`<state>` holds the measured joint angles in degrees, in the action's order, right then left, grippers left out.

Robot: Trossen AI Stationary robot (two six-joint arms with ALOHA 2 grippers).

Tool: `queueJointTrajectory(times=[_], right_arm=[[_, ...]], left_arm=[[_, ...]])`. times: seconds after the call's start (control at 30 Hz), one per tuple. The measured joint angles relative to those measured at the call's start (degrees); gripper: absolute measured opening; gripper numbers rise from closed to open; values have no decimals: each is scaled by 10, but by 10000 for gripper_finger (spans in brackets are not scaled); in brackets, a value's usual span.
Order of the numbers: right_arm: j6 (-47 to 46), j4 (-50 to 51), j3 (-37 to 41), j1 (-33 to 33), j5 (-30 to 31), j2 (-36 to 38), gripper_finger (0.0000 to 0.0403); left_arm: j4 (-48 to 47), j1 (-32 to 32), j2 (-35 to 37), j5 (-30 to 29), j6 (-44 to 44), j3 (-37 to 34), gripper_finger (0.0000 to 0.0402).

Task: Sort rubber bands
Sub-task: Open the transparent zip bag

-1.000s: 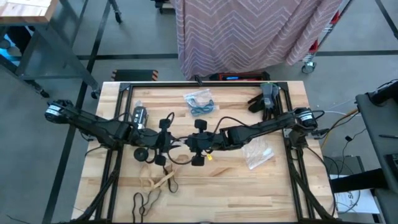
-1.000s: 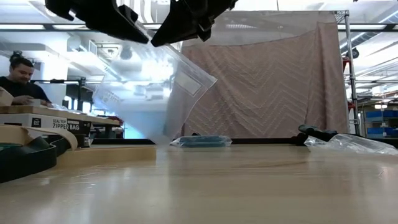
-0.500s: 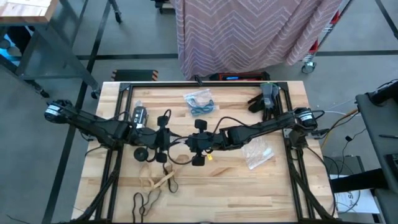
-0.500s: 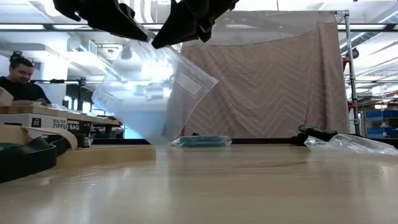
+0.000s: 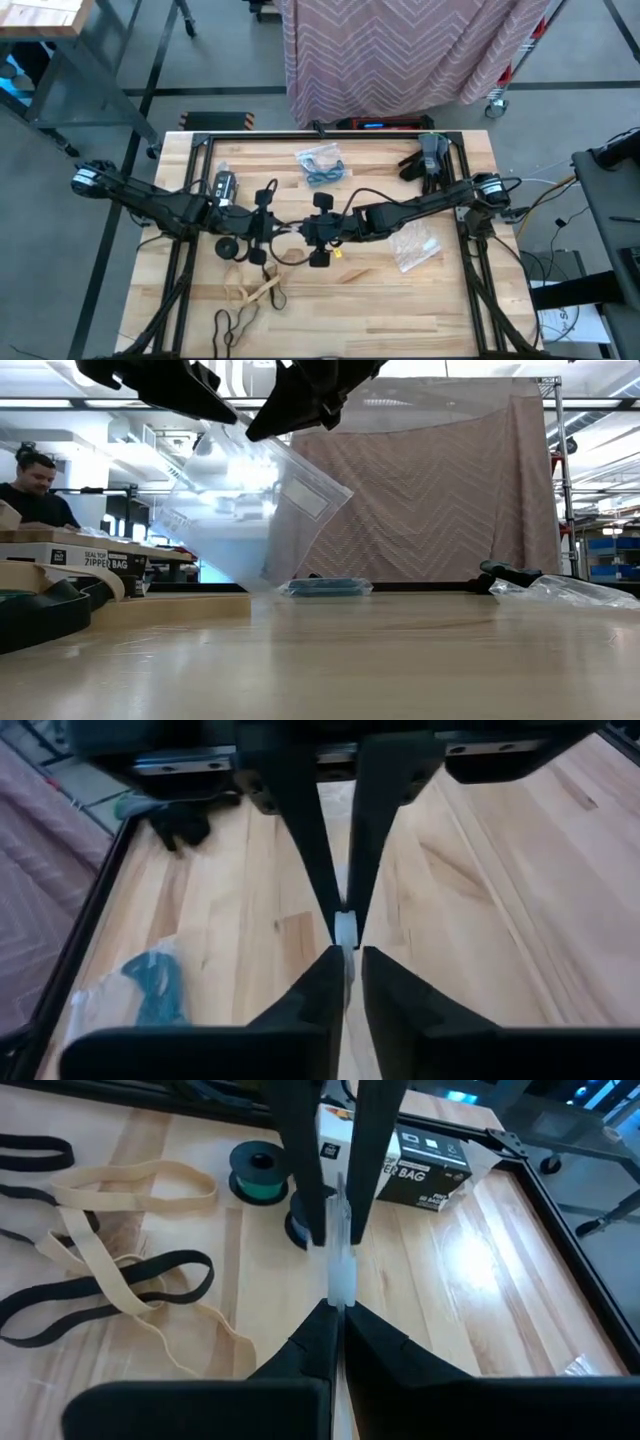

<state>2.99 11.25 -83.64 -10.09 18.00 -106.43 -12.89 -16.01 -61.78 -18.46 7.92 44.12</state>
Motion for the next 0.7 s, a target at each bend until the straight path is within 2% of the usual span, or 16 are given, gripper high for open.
queueJointTrajectory(times=[0.3,0.6,0.7], right_arm=[[0,2,0,0,0,0,3],[0,2,0,0,0,-1,3],[0,2,0,0,0,-1,3]], left_arm=[[9,0,0,-3,2,0,48],[19,0,-9,-4,-1,0,6],[18,0,-9,-4,-2,0,5]])
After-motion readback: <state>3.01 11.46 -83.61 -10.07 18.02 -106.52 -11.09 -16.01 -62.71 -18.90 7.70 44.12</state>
